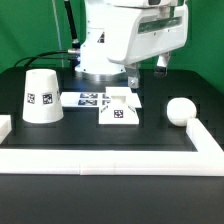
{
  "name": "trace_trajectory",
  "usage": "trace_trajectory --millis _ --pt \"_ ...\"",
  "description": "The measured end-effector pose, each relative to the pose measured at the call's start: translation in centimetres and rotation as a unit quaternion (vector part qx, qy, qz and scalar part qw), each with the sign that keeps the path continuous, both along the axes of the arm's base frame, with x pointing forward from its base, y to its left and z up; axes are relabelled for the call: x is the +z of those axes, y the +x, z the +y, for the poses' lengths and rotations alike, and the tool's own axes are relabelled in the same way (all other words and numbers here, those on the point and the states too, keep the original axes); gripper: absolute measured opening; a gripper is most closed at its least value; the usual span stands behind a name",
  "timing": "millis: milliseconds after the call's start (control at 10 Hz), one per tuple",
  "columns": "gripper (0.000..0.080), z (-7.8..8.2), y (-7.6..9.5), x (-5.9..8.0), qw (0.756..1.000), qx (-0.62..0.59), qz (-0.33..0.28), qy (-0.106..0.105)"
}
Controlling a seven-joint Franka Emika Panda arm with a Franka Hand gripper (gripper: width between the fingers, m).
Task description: Assemble lamp
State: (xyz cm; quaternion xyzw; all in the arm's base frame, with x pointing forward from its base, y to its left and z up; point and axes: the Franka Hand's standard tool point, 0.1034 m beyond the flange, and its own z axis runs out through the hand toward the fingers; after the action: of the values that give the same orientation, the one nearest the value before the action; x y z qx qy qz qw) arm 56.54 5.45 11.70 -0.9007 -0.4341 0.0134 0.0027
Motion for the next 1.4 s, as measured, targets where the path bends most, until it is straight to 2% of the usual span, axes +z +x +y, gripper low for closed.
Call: trace_trajectory --millis 900,1200,1400 --pt "0.07 -0.2 -0.2 -0.1 1.0 -0.002 0.0 0.0" --pt "0.07 -1.3 -3.8 -1.1 0.999 -0.046 -0.001 -0.004" --pt "0.07 -2.3 -5.5 -2.2 0.998 -0.055 0.0 -0.006"
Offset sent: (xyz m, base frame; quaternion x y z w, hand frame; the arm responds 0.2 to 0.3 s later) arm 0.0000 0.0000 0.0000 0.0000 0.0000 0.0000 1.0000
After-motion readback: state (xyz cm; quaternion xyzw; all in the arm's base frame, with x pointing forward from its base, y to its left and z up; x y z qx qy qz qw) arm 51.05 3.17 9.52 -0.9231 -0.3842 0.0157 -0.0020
